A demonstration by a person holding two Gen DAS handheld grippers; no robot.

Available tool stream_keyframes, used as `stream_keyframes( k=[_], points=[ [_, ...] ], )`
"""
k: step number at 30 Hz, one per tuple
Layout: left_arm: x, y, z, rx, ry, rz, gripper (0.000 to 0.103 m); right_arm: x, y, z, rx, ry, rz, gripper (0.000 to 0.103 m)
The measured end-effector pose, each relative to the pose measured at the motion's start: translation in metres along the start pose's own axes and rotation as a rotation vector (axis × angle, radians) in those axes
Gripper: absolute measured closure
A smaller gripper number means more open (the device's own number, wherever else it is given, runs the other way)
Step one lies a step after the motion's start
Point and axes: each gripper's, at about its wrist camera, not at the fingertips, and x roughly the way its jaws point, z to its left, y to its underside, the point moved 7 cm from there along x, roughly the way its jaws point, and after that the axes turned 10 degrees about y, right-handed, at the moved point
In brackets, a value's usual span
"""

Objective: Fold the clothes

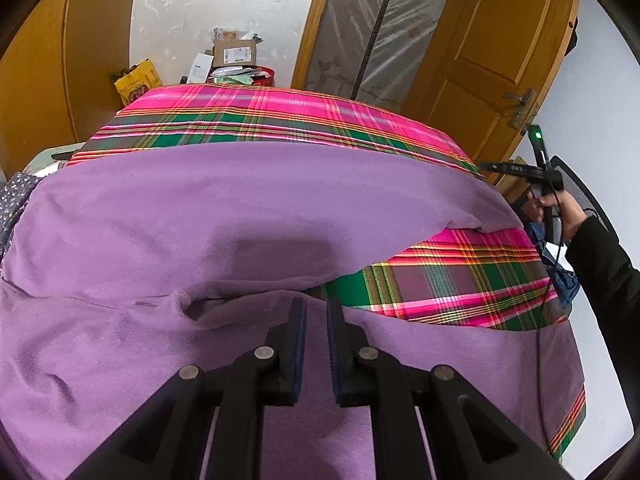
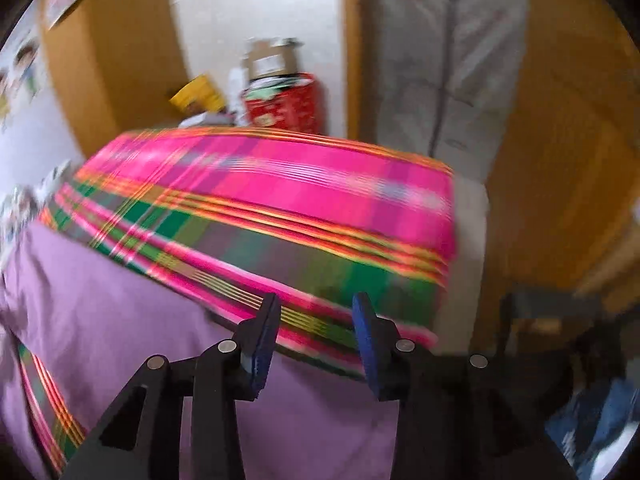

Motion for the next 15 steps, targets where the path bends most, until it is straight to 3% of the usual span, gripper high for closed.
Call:
stream_keyframes(
  k=[3,6,9,13,14,15],
  points=[
    [0.004,0.0,-0.004,0.007,0.005,0.008,0.093,0.002,0.021,-0.03,0.13,-0.032,0.049,0.06],
    [0.007,0.001,-0.009,0.014,0.007,0.015,0.093,0.008,0.04,-0.036,0.168,-0.09,0.098,0.059],
    [0.006,0.0,-0.012,0.019,0.005,0.015,0.093,0.007,0.048,-0.033,0.184,-0.135,0.094,0.06],
    [0.006,-0.001,-0.014,0.019,0.0,0.016,0.093,0.002,0.044,-0.035,0.165,-0.101,0.052,0.085],
    [0.007,-0.001,-0.015,0.021,0.0,0.018,0.093,0.0,0.042,-0.037,0.159,-0.081,0.039,0.098],
    [0.007,-0.001,-0.015,0.023,0.0,0.019,0.093,-0.002,0.042,-0.038,0.163,-0.079,0.029,0.098]
  ],
)
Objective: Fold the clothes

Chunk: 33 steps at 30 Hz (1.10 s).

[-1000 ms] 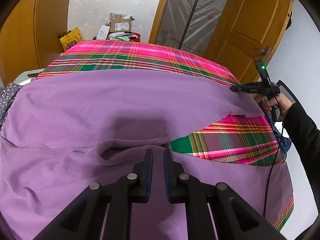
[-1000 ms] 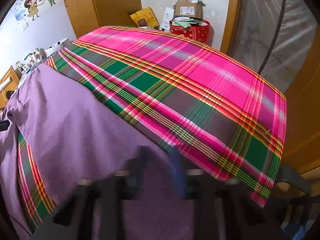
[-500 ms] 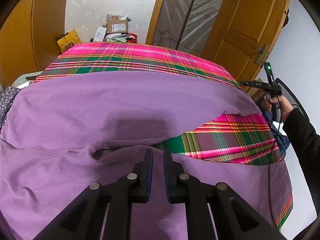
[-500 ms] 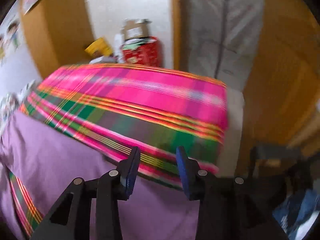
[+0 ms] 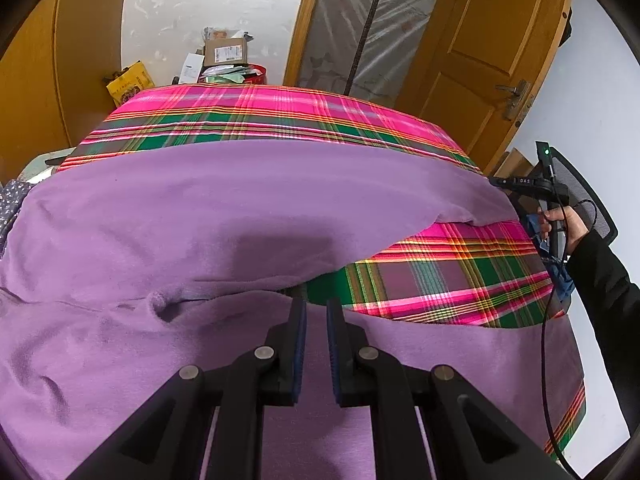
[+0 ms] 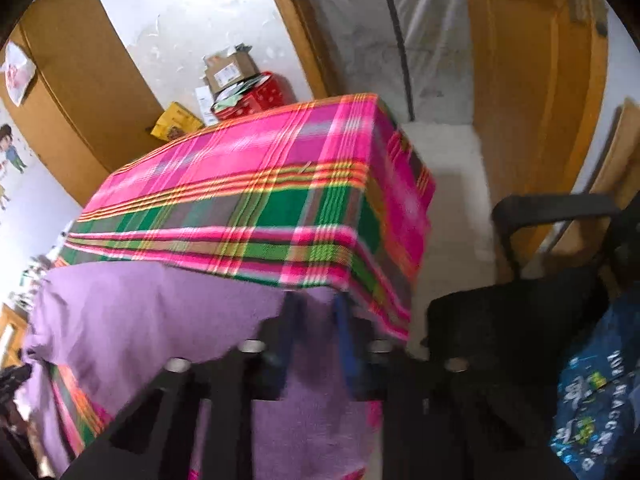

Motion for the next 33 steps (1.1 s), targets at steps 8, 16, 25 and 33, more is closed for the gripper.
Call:
stream_keyframes(
  k=[8,16,25,33],
  points=[
    [0.0,0.0,-0.004,0.006,0.0,0.003,0.093,-0.003,-0.017,-0.005,0.007,0.076,-0.072,0.097],
    [-0.007,0.0,-0.003,0.005,0.001,-0.011,0.093,-0.01,0.003,-0.041,0.168,0.143,-0.022,0.071],
    [-0.037,0.001,0.023,-0.029,-0.053,-0.077,0.093,-0.099,0.067,0.037,0.013,0.038,-0.08,0.07],
    [-0.08,0.034,0.091,-0.162,-0.177,-0.117,0.093,-0.167,0.13,0.162,-0.159,-0.111,-0.105,0.068]
  ],
)
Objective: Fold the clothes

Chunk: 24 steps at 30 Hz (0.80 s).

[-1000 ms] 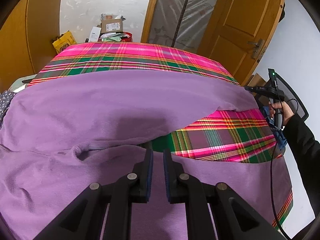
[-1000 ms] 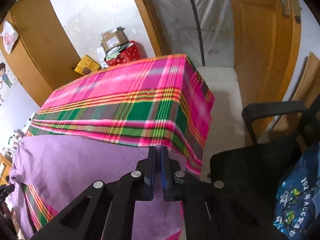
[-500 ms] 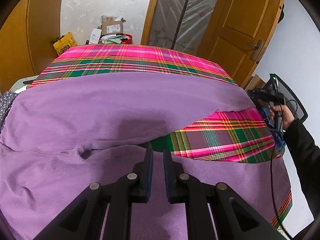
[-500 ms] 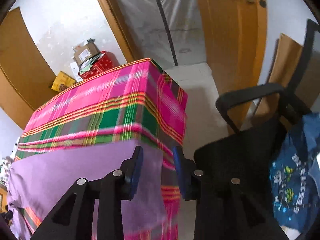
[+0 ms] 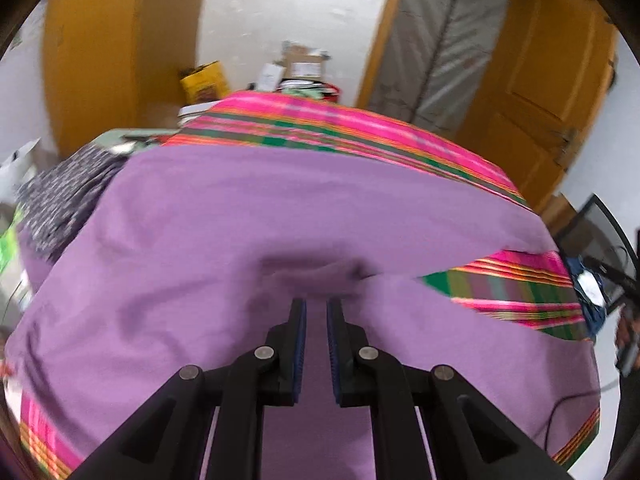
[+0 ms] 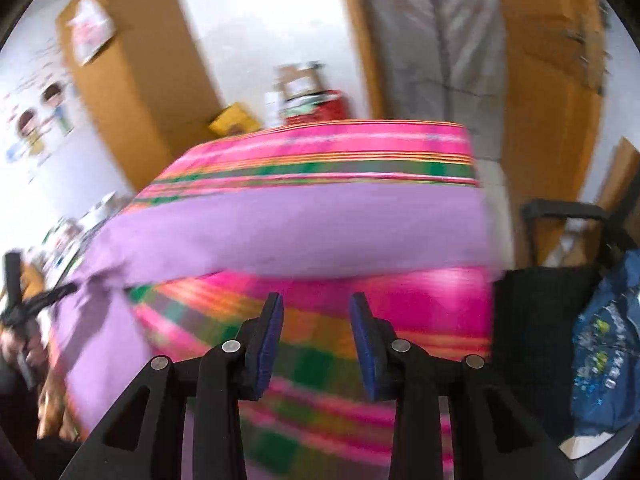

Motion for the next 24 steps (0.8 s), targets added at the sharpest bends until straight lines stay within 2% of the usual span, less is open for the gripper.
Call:
stream_keyframes(
  k=[4,8,10,14,16,20,24],
  points=[
    [-0.02,0.015,0.035,-0.059,-0.05,-0.019,0.093,-0.014,0.018,0.069,-0.051,-0.098,0.006,0.068],
    [-0.046,0.031,0.079,-0.127,-0.121,-0.05,0.093,-0.02,0.037,0.115,-0.036,-0.184,0.007,0.068],
    [-0.057,0.038,0.103,-0.166,-0.159,-0.059,0.093,-0.022,0.049,0.132,-0.04,-0.196,0.014,0.068],
    [-0.07,0.055,0.135,-0.226,-0.205,-0.063,0.093,-0.015,0.067,0.148,-0.005,-0.217,0.051,0.068],
    [-0.076,0.062,0.143,-0.235,-0.211,-0.065,0.093,-0.013,0.073,0.152,-0.005,-0.194,0.058,0.068],
    [-0.082,0.067,0.153,-0.245,-0.212,-0.075,0.093,-0.022,0.071,0.142,0.011,-0.135,0.024,0.068],
    [-0.091,0.056,0.155,-0.223,-0.205,-0.109,0.093,-0.034,0.069,0.132,0.052,-0.103,-0.001,0.068]
  ],
)
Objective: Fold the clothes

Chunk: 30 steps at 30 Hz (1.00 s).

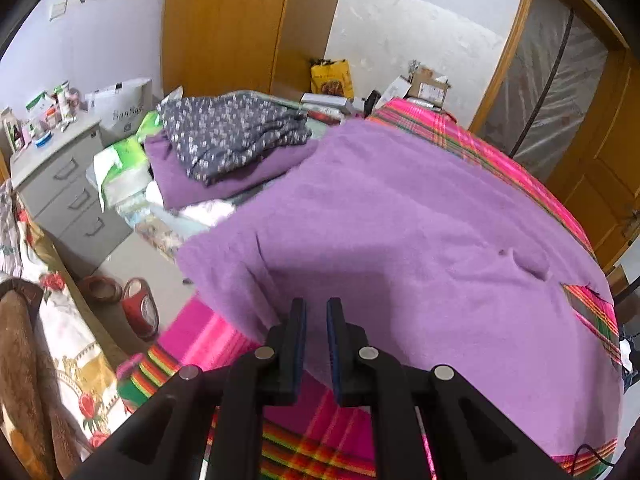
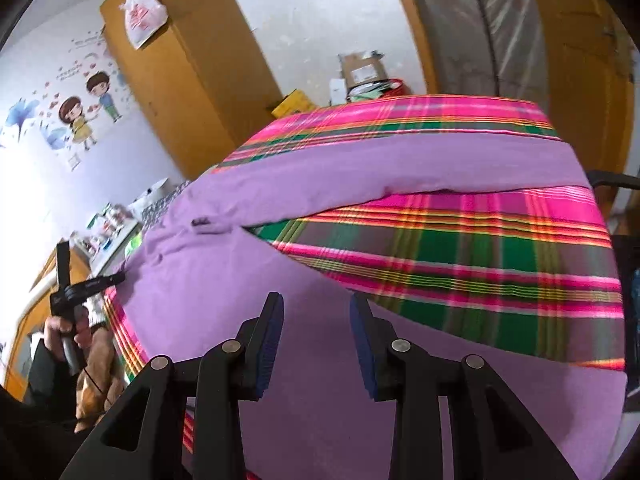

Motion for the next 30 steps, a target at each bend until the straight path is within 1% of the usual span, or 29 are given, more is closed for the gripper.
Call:
stream_keyframes(
  k=[3,5,11,13,14,19,21,23,26,30],
  points=[
    [-0.001,-0.02,-0.01,0.036,0.039,-0.037,0.092,-0.003,0.002,0.002,0.016,-0.006,-0.007,0.068],
    [0.008,-0.03,-0.021,0.069,0.092,-0.034,0.087,0.0,0.003,0.007,0.023,-0.02,-0.007,0.068],
    [0.063,-0.039,-0.047,0.12,0.128,0.057,0.086,0.006,0.005,0.021,0.028,-0.049,-0.003,0.068],
    [0.082,-0.04,-0.039,0.097,0.098,0.102,0.087,0.006,0.004,0.023,0.028,-0.052,-0.003,0.067],
    [0.086,-0.041,-0.034,0.082,0.089,0.107,0.091,0.006,0.004,0.023,0.031,-0.052,-0.004,0.068],
    [0.078,-0.043,-0.005,0.028,0.088,0.075,0.093,0.01,0.005,0.016,0.057,-0.047,-0.002,0.068],
    [0.072,-0.042,0.006,0.024,0.065,0.067,0.093,0.014,0.006,0.014,0.07,-0.049,0.005,0.067],
    [0.064,-0.04,0.016,0.016,0.063,0.058,0.093,0.018,0.005,0.013,0.074,-0.057,0.012,0.068],
    [0.053,-0.044,0.025,0.021,0.034,0.041,0.093,0.023,0.004,0.015,0.068,-0.066,0.018,0.068],
    [0.044,-0.058,0.036,0.029,0.015,0.02,0.088,0.026,0.002,0.018,0.067,-0.08,0.018,0.067]
  ],
)
